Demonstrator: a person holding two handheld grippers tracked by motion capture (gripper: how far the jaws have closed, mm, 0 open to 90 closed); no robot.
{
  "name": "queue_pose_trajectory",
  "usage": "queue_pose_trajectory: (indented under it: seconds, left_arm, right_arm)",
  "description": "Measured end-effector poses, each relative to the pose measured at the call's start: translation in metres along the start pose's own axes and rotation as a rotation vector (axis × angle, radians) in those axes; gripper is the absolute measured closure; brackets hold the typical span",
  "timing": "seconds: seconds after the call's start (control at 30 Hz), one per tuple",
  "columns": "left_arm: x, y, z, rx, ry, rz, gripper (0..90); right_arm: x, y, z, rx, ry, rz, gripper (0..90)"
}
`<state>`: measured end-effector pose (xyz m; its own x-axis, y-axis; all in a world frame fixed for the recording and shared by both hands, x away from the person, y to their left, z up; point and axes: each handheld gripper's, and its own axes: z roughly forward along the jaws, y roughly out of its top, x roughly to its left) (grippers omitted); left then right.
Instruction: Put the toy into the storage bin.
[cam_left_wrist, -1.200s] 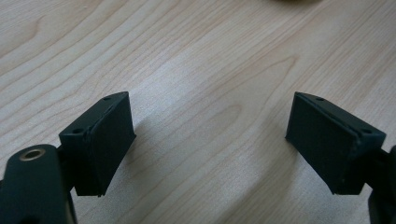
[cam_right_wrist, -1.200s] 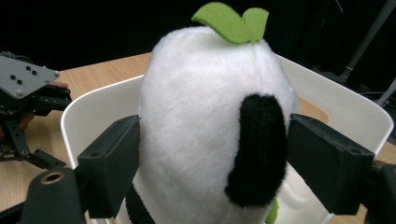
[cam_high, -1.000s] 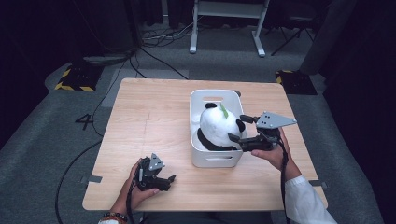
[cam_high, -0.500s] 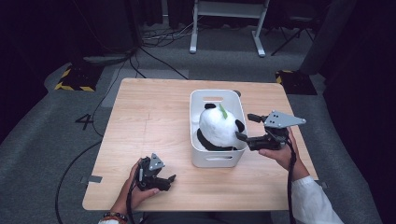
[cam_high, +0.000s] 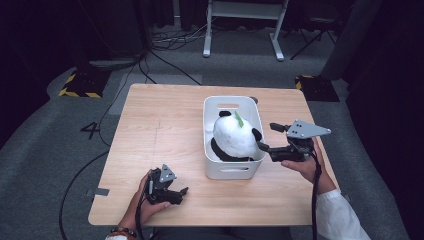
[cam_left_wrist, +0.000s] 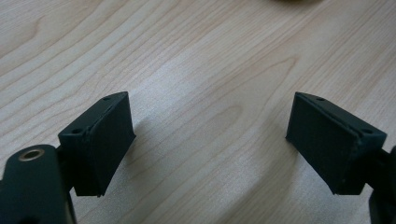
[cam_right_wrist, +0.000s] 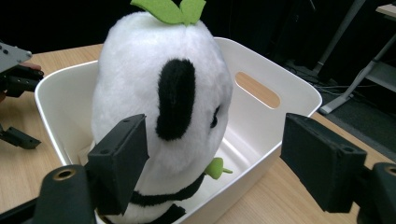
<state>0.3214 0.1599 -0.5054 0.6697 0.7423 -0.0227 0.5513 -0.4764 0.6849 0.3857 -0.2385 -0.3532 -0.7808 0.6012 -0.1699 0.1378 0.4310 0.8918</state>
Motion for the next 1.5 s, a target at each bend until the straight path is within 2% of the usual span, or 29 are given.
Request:
queue_pose_trajectory:
  seconds: [0.17,0.33,0.9,1.13,1.5]
  left_arm:
    - [0.0,0.0,0.0,0.0,0.0,0.0,14.9]
    - [0.0,0.0,0.0,0.0,0.0,0.0,14.9]
    - [0.0,0.0,0.0,0.0,0.0,0.0,14.8]
    - [0.0,0.0,0.0,-0.001,0.0,-0.001,14.9]
    - [0.0,0.0,0.0,-0.001,0.0,-0.001,14.9]
  right_arm:
    - [-0.002,-0.001,-0.003,0.002,-0.02,-0.003,23.1]
    - [-0.004,-0.004,-0.005,0.033,-0.038,-0.023,23.3]
    - [-0.012,-0.013,-0.011,0.057,-0.073,-0.031,22.9]
    - [-0.014,-0.018,-0.013,0.062,-0.071,-0.028,22.1]
    - [-0.016,-0.031,-0.015,0.097,-0.093,-0.026,21.9]
